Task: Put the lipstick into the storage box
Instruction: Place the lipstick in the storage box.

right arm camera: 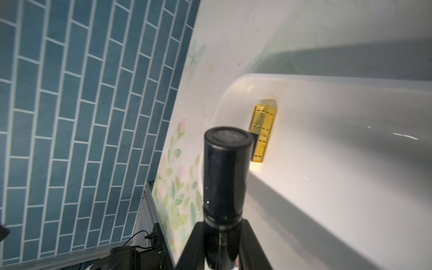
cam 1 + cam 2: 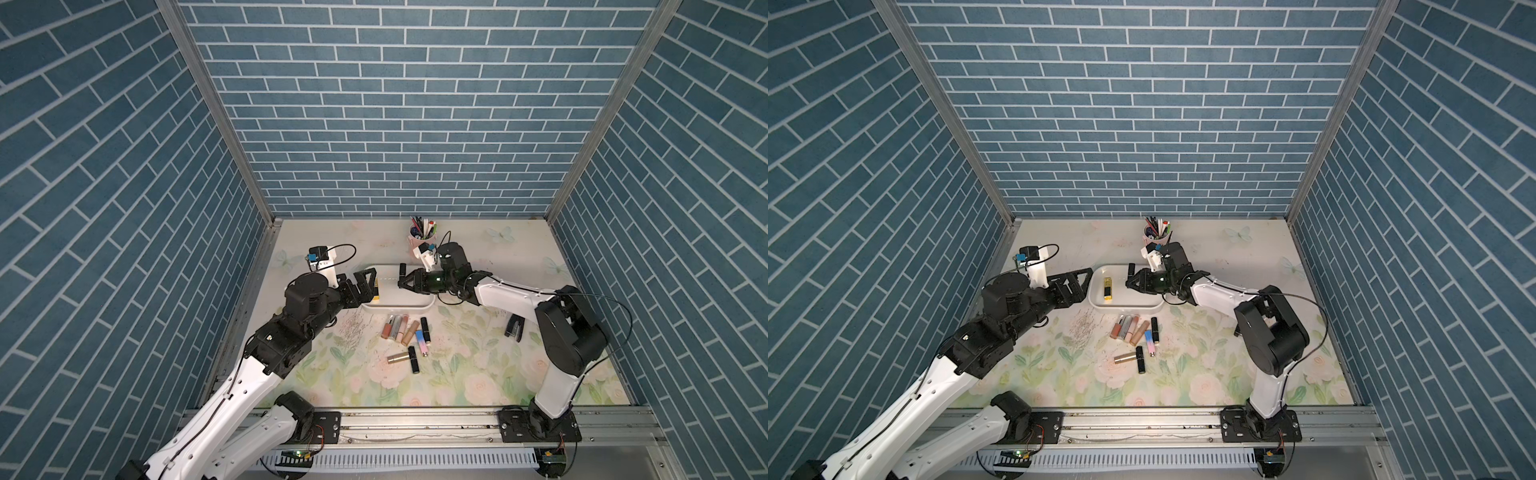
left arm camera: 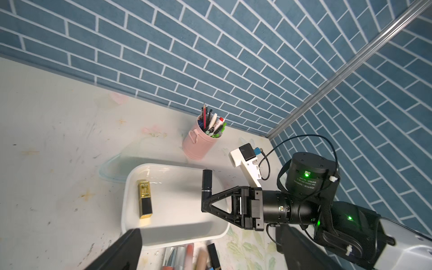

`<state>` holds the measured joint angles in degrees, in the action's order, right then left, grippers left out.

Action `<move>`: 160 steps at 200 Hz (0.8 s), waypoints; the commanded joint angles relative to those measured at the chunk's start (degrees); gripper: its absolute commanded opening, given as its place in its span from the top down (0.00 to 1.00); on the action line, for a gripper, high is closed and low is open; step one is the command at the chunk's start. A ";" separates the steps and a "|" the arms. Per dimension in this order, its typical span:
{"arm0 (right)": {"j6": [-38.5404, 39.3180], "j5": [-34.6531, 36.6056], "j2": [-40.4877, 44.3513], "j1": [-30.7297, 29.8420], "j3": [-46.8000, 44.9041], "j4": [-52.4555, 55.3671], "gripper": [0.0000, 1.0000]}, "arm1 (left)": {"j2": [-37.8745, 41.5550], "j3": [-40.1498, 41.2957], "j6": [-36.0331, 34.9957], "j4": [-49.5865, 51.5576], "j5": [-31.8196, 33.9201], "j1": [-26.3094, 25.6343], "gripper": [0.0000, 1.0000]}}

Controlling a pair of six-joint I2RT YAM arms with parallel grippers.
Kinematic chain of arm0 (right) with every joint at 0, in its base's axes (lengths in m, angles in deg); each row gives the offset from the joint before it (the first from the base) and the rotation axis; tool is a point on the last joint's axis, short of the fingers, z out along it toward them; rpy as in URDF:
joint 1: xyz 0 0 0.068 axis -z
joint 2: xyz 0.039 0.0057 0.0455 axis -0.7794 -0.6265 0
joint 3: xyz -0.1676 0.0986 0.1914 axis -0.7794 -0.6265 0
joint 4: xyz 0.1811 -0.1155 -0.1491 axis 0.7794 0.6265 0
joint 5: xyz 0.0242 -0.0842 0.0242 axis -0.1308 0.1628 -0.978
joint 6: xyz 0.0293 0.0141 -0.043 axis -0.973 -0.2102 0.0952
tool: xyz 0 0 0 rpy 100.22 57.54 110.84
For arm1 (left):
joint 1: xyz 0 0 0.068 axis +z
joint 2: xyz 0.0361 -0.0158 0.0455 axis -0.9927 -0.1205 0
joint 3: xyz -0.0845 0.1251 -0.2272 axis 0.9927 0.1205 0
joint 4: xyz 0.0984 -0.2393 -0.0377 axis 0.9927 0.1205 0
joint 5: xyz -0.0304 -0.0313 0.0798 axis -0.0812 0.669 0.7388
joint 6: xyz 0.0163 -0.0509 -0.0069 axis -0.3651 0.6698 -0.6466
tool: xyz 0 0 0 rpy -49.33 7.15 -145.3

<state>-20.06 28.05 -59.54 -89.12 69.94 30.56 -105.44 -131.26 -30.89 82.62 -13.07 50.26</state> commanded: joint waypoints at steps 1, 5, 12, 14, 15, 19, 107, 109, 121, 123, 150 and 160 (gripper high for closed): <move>2.49 1.43 -3.17 -0.06 3.60 2.89 0.89 | 1.60 0.84 -1.53 3.70 3.18 0.21 0.00; 2.51 1.43 -3.80 -0.04 4.01 3.03 0.89 | 1.73 0.93 -1.55 3.89 3.34 0.21 0.00; 2.46 1.47 -4.80 -0.05 4.69 3.11 0.89 | 2.04 1.14 -1.63 4.23 3.53 0.17 0.00; 2.42 1.55 -5.07 -0.06 4.91 3.15 0.89 | 2.13 1.22 -1.58 4.32 3.56 0.13 0.01; 2.41 1.59 -5.40 -0.06 5.12 3.22 0.89 | 2.20 1.23 -1.57 4.38 3.56 0.17 0.01; 2.41 1.60 -5.80 -0.06 5.43 3.31 0.89 | 2.27 1.37 -1.69 4.56 3.65 0.21 0.00; 0.85 1.87 -13.09 -1.11 10.29 3.42 0.89 | 2.76 3.17 -2.69 5.66 3.89 0.21 0.00; 0.83 1.87 -13.16 -1.16 10.40 3.42 0.89 | 2.81 3.22 -2.65 5.66 3.89 0.21 0.00; 0.82 1.87 -13.95 -1.38 10.90 3.43 0.89 | 2.79 3.40 -2.70 5.75 3.99 0.15 0.00; 0.82 1.87 -14.08 -1.38 10.97 3.47 0.89 | 2.84 3.43 -2.70 5.75 3.98 0.15 0.00; 0.65 1.61 -15.98 -1.82 12.55 3.59 0.88 | 3.02 3.88 -2.79 6.40 4.29 0.21 0.00; 0.59 1.52 -16.72 -2.01 13.18 3.71 0.88 | 3.15 4.05 -2.79 6.62 4.41 0.21 0.00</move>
<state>-19.82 29.28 -74.27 -90.56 80.87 33.40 -102.93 -128.31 -32.64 87.87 -9.77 50.26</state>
